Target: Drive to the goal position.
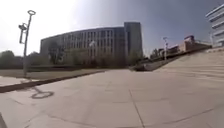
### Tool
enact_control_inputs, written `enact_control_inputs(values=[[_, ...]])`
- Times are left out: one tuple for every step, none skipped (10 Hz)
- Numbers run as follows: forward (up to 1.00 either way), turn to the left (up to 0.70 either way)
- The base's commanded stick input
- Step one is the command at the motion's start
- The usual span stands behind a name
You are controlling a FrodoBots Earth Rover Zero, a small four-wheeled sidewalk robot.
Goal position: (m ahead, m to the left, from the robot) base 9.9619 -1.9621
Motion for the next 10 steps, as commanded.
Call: enact_control_inputs(values=[[0.7, 0.0], [0.7, 0.0], [0.7, 0.0], [0.7, 0.0], [0.7, 0.0], [0.7, 0.0], [0.7, 0.0], [0.7, 0.0], [0.7, 0.0], [0.7, 0.0]])
